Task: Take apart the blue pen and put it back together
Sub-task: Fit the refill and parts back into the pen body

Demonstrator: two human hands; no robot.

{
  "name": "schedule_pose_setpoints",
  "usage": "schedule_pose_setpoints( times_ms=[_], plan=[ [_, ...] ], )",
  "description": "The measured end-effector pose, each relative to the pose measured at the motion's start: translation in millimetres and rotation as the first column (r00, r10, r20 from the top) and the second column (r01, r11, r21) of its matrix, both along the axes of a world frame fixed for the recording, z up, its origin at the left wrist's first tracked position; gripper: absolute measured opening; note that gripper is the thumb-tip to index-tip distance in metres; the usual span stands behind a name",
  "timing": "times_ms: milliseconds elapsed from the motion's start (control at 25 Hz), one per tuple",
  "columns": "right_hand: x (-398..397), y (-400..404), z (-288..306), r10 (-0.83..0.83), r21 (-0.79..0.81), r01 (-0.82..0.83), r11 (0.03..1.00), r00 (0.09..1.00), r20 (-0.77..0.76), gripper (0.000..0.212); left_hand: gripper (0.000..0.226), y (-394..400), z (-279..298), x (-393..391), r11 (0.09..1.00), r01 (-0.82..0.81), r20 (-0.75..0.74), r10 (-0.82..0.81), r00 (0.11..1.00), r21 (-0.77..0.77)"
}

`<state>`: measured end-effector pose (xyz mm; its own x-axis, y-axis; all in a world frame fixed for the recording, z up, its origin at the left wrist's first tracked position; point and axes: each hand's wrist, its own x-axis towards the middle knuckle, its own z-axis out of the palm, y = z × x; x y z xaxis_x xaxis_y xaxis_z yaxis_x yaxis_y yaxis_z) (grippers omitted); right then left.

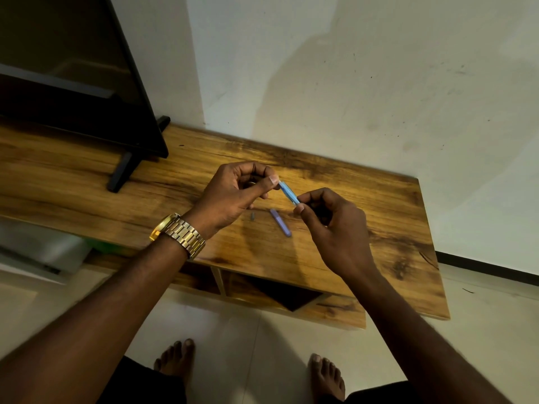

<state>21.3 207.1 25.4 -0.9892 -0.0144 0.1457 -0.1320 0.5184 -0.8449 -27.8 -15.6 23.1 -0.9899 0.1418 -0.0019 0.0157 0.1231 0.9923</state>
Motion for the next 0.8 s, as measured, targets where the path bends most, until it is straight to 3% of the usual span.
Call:
schedule_pose_setpoints(
  times_ms=[360, 600, 800],
  plan=[
    [-3, 1, -2, 0.027, -0.040, -0.026, 0.999, 0.999, 0.039, 0.011, 0.005, -2, -2, -1, 0.999, 0.014, 0.089, -0.018, 0.996, 0.041],
    [-2, 1, -5, 0.026, 0.007, -0.026, 1.000, 0.999, 0.037, 0.012, 0.014, -5, 0, 0, 0.996, -0.006, -0.017, 0.004, 1.000, -0.088],
    [-3, -1, -2, 0.022, 0.013, -0.023, 1.000, 0.998, 0.055, 0.012, 0.014, -11, -1, 0, 0.989, -0.041, -0.006, 0.040, 0.999, -0.145]
  ],
)
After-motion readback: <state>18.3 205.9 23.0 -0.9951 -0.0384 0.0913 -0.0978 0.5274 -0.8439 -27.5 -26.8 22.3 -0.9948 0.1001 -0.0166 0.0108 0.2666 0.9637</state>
